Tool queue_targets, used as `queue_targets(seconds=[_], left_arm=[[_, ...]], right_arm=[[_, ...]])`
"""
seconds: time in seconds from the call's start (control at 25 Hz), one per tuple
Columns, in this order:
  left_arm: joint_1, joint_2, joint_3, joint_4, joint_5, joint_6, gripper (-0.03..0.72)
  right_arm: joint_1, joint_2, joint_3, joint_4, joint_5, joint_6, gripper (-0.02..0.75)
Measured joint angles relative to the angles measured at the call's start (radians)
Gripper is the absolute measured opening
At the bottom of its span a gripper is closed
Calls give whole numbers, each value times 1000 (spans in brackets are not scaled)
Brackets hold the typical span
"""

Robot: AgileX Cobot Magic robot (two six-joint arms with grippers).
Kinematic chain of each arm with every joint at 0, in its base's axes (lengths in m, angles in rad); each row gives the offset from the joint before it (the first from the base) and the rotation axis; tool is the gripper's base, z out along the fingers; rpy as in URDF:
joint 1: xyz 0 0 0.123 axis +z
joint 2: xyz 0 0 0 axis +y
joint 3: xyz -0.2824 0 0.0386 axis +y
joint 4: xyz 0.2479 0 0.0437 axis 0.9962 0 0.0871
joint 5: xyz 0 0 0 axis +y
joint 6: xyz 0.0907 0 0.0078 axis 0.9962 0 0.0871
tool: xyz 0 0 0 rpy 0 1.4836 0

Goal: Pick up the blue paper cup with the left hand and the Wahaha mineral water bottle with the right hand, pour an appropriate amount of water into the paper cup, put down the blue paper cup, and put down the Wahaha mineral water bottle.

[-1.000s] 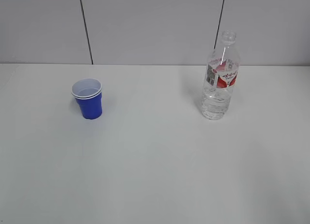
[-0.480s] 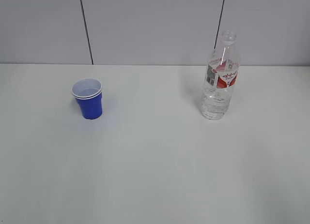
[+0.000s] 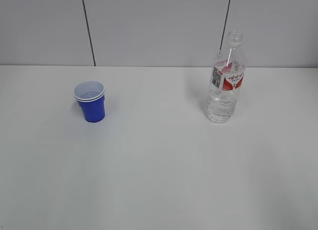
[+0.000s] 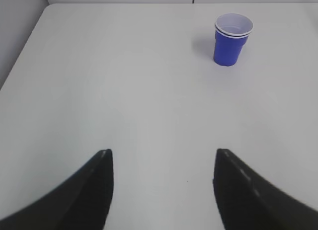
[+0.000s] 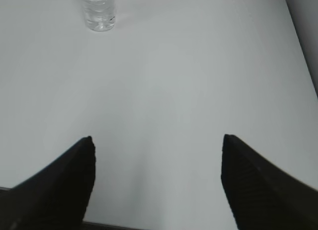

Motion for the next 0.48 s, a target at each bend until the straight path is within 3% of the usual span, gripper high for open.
queue_targets(seconds=[0.48], left_arm=[[0, 0, 0, 0, 0, 0, 480]], right_arm=[[0, 0, 0, 0, 0, 0, 588]])
